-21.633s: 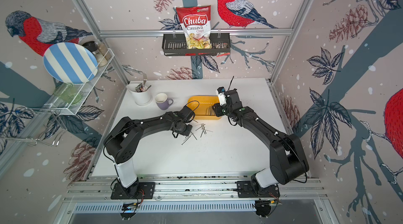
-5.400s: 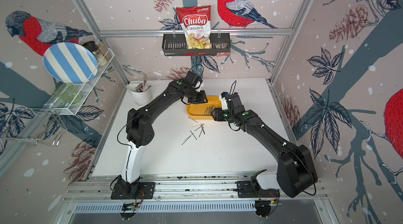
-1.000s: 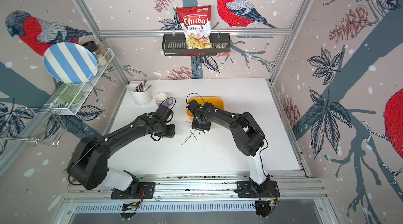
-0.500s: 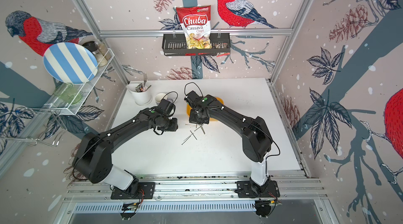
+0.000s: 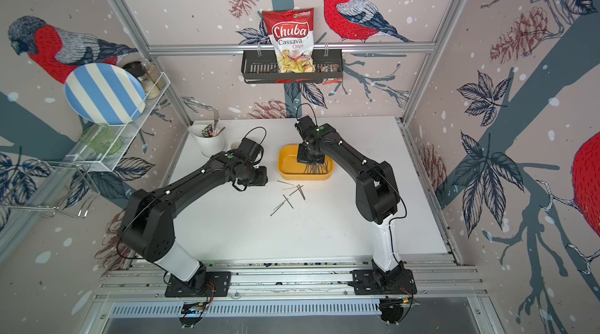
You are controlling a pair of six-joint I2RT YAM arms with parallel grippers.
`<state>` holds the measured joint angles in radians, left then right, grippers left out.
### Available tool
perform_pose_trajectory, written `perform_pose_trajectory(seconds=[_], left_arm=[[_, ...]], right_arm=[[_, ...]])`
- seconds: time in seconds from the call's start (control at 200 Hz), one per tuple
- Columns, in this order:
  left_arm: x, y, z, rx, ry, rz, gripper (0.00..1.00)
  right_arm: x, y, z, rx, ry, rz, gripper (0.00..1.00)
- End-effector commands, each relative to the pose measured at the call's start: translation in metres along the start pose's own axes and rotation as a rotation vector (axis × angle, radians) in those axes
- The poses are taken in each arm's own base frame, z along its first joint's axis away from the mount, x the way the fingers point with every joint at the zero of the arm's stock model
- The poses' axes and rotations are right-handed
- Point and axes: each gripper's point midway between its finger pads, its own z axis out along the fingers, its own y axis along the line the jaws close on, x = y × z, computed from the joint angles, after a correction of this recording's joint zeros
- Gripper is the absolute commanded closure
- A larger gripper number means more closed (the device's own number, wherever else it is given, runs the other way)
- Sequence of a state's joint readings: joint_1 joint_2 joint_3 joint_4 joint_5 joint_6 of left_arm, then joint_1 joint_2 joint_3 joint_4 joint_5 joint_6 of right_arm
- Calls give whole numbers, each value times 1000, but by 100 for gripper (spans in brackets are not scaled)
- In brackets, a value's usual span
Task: Put the nails on the desktop into the storage box
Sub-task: Place the nail in the storage box.
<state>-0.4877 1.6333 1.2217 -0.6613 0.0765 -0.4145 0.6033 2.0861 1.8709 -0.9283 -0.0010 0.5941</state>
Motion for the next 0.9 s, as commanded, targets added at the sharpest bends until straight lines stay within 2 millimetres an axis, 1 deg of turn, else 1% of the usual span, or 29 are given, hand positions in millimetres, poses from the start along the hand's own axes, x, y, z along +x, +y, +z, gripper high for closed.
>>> perform_pose_trajectory(seconds=[0.0, 0.075, 0.17, 0.27, 0.355, 0.425, 0.515, 0.555, 0.645, 0.7, 0.765, 0.825, 0.895], left_arm=[[-2, 0, 1, 2, 13, -1, 56], [-3, -2, 3, 8, 19, 1, 56], [-3, -3, 9, 11, 35, 7, 56], [-2, -4, 16, 17, 58, 9, 56], [-1, -4, 21, 23, 71, 5, 56], [0, -5, 24, 30, 80, -2, 56], [2, -5, 27, 39, 86, -14, 56], [2, -6, 27, 47, 85, -20, 56], [6, -6, 30, 60, 92, -34, 56], [8, -8, 31, 75, 94, -41, 56], [12, -9, 34, 91, 100, -46, 56], [17, -10, 36, 108, 108, -46, 56], [22, -11, 36, 128, 101, -33, 56]], right_arm=[[-11, -17, 14, 51, 5, -54, 100], [-18, -25, 26, 65, 7, -56, 100], [-20, -32, 40, 83, 22, -69, 100], [-12, -41, 58, 118, 61, -83, 100], [-5, -46, 67, 135, 81, -85, 100], [-1, -49, 71, 142, 93, -85, 99], [-2, -49, 67, 146, 83, -85, 86], [-6, -48, 60, 147, 63, -87, 81], [-14, -41, 44, 147, 14, -108, 72], [-17, -32, 32, 130, -19, -142, 68], [-17, -23, 19, 118, -46, -183, 68], [-13, -15, 11, 94, -62, -221, 68], [-8, -10, 2, 66, -83, -235, 68]])
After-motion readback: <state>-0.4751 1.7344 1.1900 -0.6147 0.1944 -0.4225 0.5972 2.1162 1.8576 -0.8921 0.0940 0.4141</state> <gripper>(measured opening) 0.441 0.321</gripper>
